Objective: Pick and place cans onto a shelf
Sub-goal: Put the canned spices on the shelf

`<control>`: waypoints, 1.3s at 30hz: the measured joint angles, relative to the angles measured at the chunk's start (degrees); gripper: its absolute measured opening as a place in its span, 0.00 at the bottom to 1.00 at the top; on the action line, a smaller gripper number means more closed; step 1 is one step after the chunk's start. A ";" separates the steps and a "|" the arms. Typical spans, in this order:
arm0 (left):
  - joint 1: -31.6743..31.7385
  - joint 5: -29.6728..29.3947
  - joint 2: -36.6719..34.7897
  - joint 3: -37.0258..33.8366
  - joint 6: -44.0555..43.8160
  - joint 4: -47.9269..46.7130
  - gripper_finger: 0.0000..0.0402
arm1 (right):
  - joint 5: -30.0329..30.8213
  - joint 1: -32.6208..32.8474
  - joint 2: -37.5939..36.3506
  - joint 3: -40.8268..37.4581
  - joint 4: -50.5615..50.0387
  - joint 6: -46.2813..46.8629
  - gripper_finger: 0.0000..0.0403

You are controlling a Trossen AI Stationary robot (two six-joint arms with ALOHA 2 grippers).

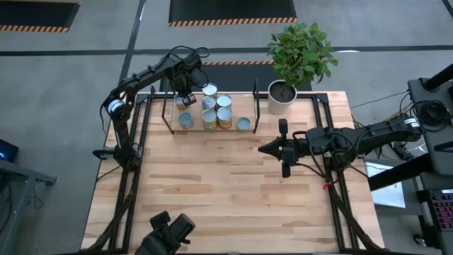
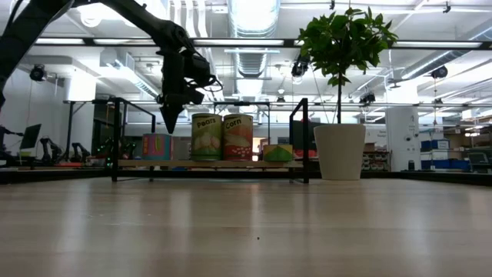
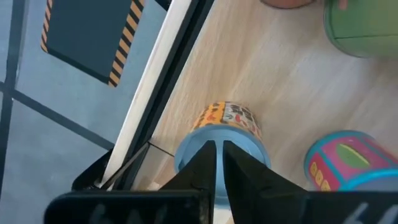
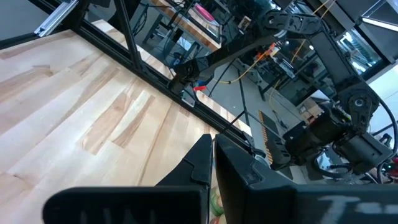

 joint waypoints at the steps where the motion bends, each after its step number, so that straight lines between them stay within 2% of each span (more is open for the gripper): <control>1: 0.00 -0.01 0.00 -0.51 0.00 0.57 0.02 | 0.00 -0.01 0.00 0.00 0.00 0.00 0.02; 39: 0.09 0.03 0.02 -3.97 0.01 3.47 0.00 | 0.00 0.00 0.00 0.00 -0.02 0.01 0.02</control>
